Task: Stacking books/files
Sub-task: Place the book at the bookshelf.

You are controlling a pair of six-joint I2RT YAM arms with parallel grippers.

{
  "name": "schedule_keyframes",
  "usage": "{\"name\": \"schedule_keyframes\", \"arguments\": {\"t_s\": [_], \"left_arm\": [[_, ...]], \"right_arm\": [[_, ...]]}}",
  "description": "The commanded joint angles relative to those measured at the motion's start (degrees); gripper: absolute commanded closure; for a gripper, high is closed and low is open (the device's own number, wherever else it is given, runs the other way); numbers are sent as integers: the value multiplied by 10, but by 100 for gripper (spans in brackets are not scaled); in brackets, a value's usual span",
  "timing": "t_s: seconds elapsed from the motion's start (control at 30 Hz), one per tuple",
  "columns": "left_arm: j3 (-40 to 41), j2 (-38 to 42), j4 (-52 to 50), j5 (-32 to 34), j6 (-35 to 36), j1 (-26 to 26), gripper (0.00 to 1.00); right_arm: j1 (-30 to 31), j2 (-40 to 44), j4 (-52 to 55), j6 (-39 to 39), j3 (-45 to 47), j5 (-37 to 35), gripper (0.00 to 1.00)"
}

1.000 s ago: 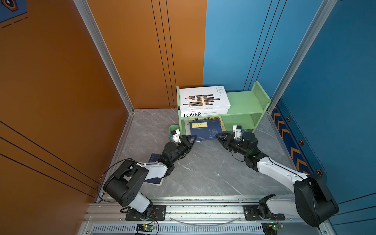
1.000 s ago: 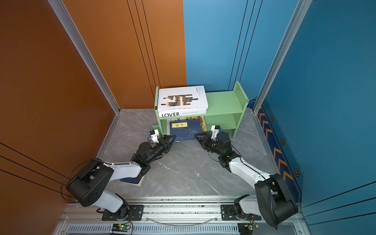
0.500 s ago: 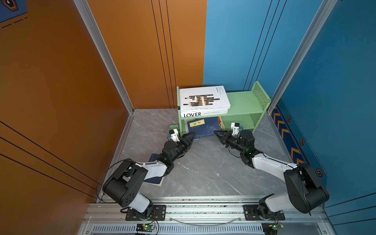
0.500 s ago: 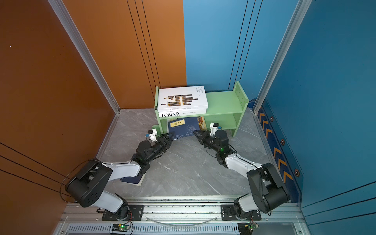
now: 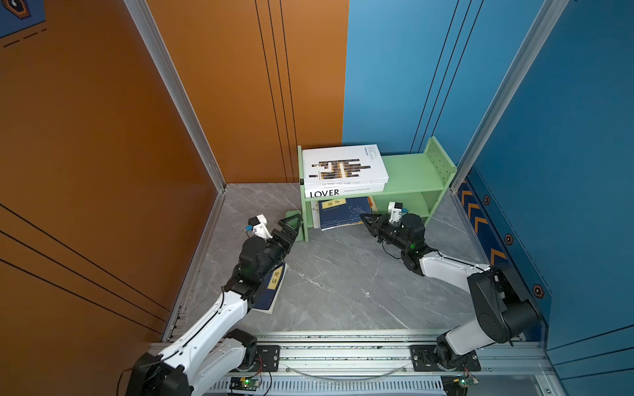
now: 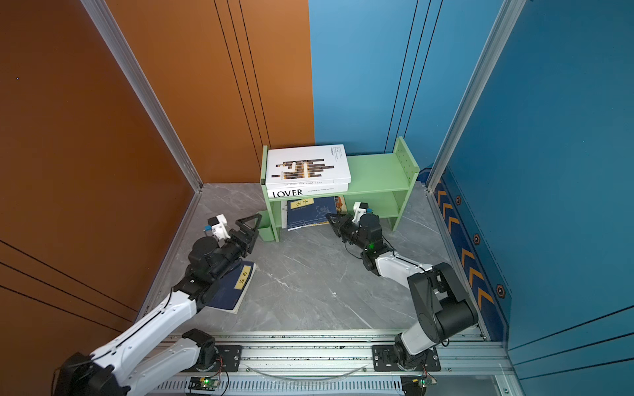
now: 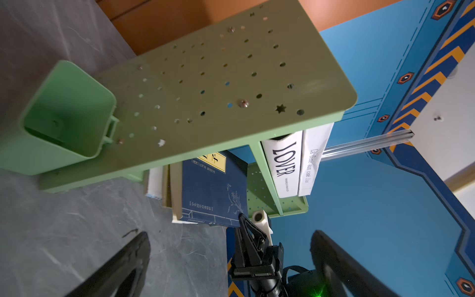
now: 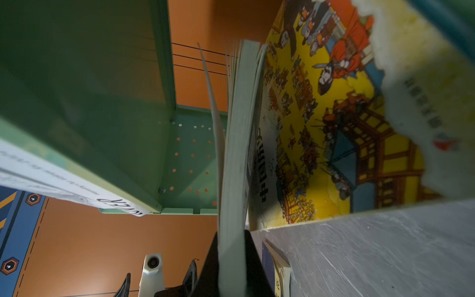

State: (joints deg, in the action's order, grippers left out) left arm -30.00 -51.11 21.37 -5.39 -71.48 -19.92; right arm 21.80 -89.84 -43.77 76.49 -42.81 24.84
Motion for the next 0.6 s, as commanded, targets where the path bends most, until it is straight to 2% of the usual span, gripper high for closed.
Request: {"name": "schedule_keyframes", "arguments": {"t_s": [0.0, 0.17, 0.57], "left_arm": [[-3, 56, -165, 12, 49, 30, 2], [15, 95, -233, -31, 59, 67, 2], [23, 34, -197, -74, 68, 62, 2]], "right_arm": [[0, -14, -67, 14, -28, 3, 96], [-2, -28, -65, 9, -47, 11, 96], [-14, -55, -37, -4, -69, 45, 96]]}}
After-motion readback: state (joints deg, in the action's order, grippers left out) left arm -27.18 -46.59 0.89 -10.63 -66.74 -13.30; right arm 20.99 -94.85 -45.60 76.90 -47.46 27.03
